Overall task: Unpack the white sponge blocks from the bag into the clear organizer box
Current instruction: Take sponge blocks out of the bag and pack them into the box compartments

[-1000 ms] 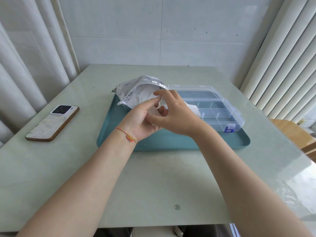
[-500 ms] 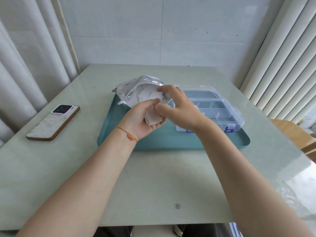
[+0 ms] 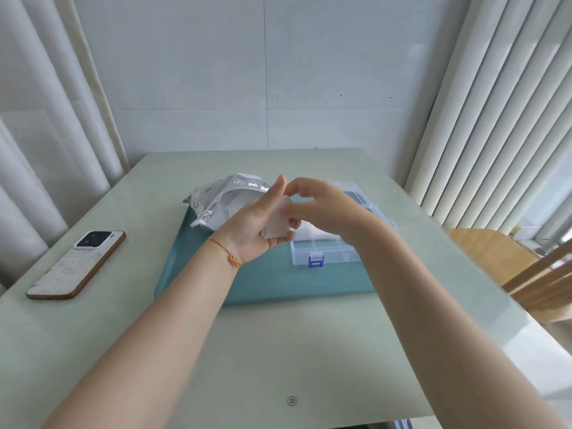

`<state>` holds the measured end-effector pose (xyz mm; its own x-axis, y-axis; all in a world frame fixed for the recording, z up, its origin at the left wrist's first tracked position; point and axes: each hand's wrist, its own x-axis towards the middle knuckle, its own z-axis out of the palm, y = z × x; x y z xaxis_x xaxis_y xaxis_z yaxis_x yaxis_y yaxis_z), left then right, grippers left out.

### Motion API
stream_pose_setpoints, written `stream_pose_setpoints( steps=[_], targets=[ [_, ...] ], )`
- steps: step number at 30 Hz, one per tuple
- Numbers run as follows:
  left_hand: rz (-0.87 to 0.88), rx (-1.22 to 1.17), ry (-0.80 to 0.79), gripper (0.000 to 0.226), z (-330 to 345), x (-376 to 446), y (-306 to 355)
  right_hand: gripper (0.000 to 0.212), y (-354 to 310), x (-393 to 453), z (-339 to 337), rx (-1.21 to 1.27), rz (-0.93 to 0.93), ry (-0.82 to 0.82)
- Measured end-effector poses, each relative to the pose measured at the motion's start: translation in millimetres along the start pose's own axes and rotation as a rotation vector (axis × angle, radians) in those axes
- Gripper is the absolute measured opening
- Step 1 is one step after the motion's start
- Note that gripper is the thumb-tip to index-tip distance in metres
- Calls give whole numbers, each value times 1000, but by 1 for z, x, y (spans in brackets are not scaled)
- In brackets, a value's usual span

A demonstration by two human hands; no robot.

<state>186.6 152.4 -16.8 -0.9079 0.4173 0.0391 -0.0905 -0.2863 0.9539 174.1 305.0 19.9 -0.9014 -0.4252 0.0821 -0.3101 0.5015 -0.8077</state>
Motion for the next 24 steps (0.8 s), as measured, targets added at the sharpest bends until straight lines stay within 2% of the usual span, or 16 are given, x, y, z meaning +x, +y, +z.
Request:
stream_pose_setpoints(
  steps=[3, 6, 7, 9, 11, 14, 16, 20, 24],
  targets=[
    [-14, 29, -8, 68, 6, 15, -3, 9, 7, -1, -11, 25, 4, 45],
    [-48, 67, 140, 71, 16, 27, -3, 4, 21, 6, -26, 149, 15, 224],
    [-49, 81, 246, 64, 19, 31, -4, 4, 28, 11, -32, 179, 29, 304],
    [-18, 200, 469, 35, 24, 38, -7, 3, 44, 22, -42, 230, 75, 415],
    [52, 481, 591, 11, 22, 44, -12, 4, 59, 34, -47, 219, 138, 442],
    [97, 942, 556, 19, 15, 51, -20, 17, 80, 48, -45, 95, 244, 383],
    [80, 1111, 500, 27, 14, 54, -23, 17, 89, 55, -42, 26, 290, 351],
    [-12, 1290, 403, 37, 9, 58, -28, 15, 92, 65, -37, -133, 376, 246],
    [16, 1368, 381, 36, 7, 58, -36, 9, 89, 70, -33, -228, 404, 167]
  ],
)
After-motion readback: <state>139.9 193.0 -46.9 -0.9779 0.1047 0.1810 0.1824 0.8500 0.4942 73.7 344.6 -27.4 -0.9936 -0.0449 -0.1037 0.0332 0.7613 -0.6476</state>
